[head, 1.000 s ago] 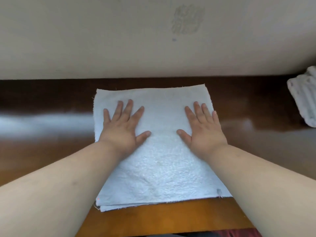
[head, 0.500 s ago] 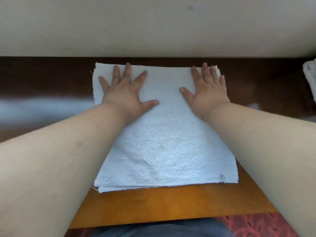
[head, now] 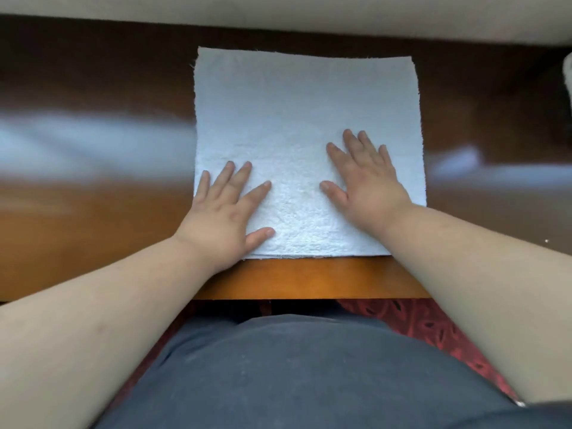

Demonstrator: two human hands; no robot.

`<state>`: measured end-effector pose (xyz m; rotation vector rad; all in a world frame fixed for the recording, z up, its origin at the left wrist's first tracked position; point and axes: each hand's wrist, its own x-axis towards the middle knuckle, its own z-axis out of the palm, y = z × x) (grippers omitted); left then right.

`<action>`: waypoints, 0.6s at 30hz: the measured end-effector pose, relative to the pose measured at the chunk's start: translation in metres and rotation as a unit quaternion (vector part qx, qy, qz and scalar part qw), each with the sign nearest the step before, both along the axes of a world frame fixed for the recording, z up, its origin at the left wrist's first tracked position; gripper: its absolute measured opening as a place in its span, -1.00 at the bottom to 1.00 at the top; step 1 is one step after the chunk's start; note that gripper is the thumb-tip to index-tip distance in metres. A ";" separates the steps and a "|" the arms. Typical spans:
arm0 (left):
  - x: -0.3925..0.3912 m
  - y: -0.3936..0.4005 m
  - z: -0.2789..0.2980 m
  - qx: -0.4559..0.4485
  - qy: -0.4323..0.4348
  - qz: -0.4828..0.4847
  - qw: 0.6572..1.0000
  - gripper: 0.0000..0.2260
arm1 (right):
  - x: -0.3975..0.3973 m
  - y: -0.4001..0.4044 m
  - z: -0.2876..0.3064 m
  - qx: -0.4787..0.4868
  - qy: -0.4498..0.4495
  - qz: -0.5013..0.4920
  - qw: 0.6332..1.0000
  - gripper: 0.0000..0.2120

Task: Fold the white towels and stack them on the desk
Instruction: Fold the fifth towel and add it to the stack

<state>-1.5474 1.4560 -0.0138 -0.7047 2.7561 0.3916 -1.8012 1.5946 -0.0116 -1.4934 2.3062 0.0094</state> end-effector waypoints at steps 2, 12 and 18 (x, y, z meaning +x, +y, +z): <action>0.011 -0.002 0.011 0.018 0.038 -0.001 0.999 -0.31 | -0.002 0.009 0.011 -0.046 -0.019 0.005 0.999 -0.42; 0.061 -0.007 0.023 0.013 -0.013 0.019 1.000 -0.54 | 0.034 0.137 0.033 0.016 0.025 -0.131 0.991 -0.59; 0.060 -0.017 0.032 -0.007 -0.008 0.040 0.999 -0.79 | 0.015 0.146 0.037 0.050 0.011 -0.256 0.965 -0.80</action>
